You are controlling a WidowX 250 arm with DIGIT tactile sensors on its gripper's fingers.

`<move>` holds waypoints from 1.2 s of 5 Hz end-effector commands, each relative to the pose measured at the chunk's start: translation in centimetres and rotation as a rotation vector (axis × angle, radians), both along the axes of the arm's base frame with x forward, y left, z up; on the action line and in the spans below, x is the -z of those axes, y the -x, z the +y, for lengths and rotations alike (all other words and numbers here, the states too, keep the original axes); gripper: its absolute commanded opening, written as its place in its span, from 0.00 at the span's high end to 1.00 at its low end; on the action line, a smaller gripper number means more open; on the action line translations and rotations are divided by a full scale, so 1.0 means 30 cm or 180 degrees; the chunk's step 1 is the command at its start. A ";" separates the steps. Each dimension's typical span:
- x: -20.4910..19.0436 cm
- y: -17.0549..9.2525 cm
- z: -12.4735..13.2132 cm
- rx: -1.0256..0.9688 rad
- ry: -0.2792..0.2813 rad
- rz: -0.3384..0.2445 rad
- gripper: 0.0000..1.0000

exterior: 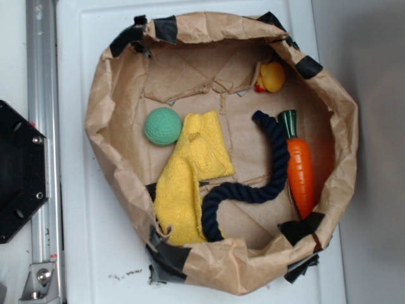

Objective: Grab the blue rope.

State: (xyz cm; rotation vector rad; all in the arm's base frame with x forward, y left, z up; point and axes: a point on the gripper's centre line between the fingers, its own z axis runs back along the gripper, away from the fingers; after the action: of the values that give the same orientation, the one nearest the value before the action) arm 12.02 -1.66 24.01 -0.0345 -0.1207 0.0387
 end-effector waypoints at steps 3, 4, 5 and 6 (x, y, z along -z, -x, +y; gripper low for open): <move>0.409 -0.586 0.033 -0.0550 0.0099 -0.0667 0.00; 0.523 -0.638 -0.061 -0.0453 0.0089 -0.0364 0.00; 0.624 -0.647 -0.149 -0.0238 0.0035 -0.0188 0.00; 0.719 -0.622 -0.244 -0.0060 0.0006 0.0042 0.00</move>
State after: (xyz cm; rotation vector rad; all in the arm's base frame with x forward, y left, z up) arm 30.44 -7.89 1.90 -0.0212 -0.0785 0.0700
